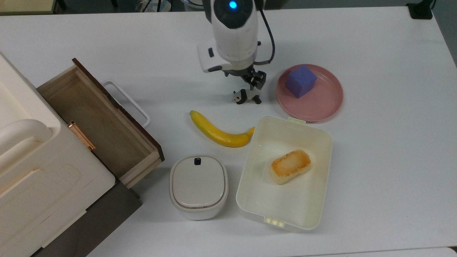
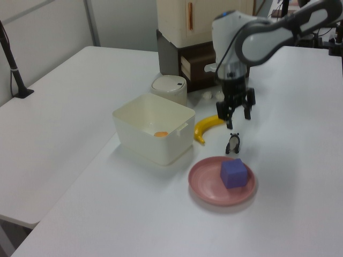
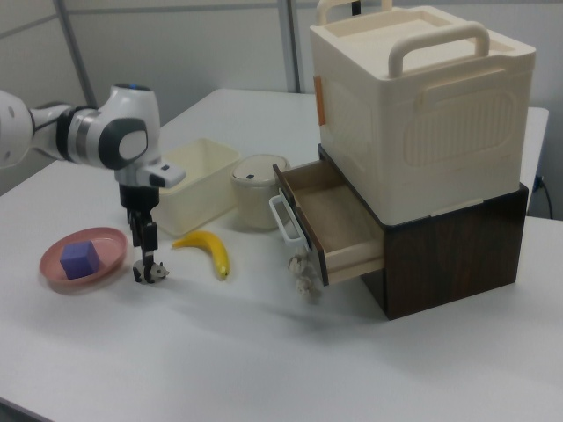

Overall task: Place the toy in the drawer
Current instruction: 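Close the gripper on the panda toy and lift it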

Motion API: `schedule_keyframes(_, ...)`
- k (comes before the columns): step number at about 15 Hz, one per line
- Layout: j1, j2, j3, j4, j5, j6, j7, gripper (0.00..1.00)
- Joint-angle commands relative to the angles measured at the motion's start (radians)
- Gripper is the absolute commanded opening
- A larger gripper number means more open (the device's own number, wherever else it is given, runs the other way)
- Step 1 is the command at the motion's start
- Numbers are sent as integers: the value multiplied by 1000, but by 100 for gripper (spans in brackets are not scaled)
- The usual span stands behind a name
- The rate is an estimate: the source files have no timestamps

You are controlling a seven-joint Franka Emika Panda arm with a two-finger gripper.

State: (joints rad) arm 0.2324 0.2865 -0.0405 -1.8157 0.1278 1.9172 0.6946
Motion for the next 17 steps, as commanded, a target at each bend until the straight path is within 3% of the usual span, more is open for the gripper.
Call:
schedule_keyframes(1, 51, 26, -9, -74, 18, 120, 97, 80)
schedule_keyframes(4, 82, 68, -9, -76, 10, 204, 166, 64)
schedule_keyframes(5, 85, 77, -9, -74, 7, 229, 170, 49)
schedule_keyframes(7, 82, 80, -9, -74, 6, 264, 168, 7)
schedule_keyframes(9, 71, 74, -9, -68, 6, 264, 152, 1)
schedule_keyframes(13, 38, -33, -19, -47, 6, 217, 11, 0)
schedule_keyframes(15, 1, -79, -21, 17, 7, 148, -82, 0)
schedule_keyframes(17, -75, -79, -22, 163, -5, 42, -168, 0)
